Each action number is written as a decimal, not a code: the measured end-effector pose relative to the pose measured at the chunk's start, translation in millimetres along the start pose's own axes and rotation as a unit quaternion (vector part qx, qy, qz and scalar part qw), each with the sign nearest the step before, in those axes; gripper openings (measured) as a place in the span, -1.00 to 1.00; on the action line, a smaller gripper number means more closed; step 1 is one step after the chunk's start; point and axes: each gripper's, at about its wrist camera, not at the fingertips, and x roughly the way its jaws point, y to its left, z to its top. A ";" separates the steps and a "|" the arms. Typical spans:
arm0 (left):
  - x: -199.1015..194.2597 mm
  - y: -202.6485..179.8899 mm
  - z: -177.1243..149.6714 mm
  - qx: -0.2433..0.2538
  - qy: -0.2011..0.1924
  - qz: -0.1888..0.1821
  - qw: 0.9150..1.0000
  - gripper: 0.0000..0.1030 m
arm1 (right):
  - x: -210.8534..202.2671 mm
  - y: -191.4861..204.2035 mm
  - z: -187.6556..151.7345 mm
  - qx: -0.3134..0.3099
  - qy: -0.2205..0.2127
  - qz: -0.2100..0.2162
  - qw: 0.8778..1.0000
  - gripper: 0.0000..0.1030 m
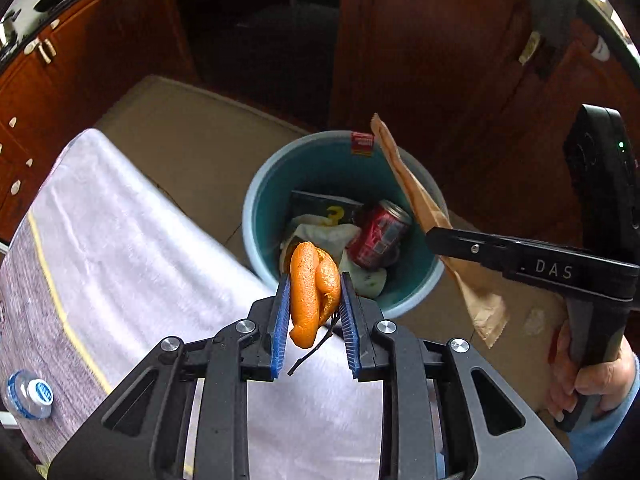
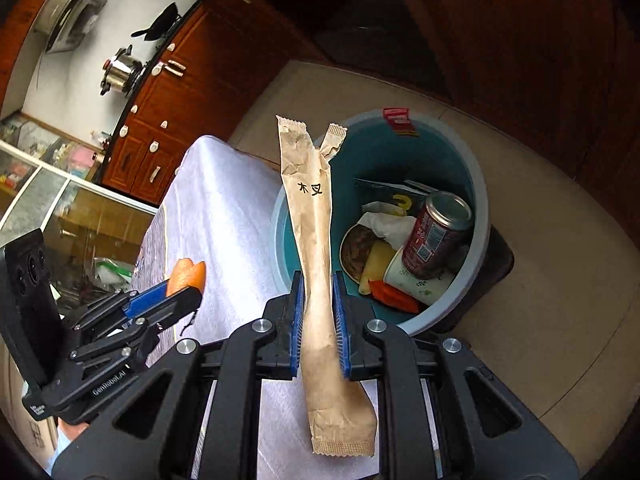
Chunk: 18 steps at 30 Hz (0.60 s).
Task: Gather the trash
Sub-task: 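Carry the orange peel with the left tool while the right tool carries the paper strip to the bin, then open both tools to drop the peel and paper strip into the bin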
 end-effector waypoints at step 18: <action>47.2 -5.2 21.6 0.002 0.032 -0.009 0.999 -0.47 | 42.2 -7.8 37.4 0.021 0.019 -0.002 1.000 -0.70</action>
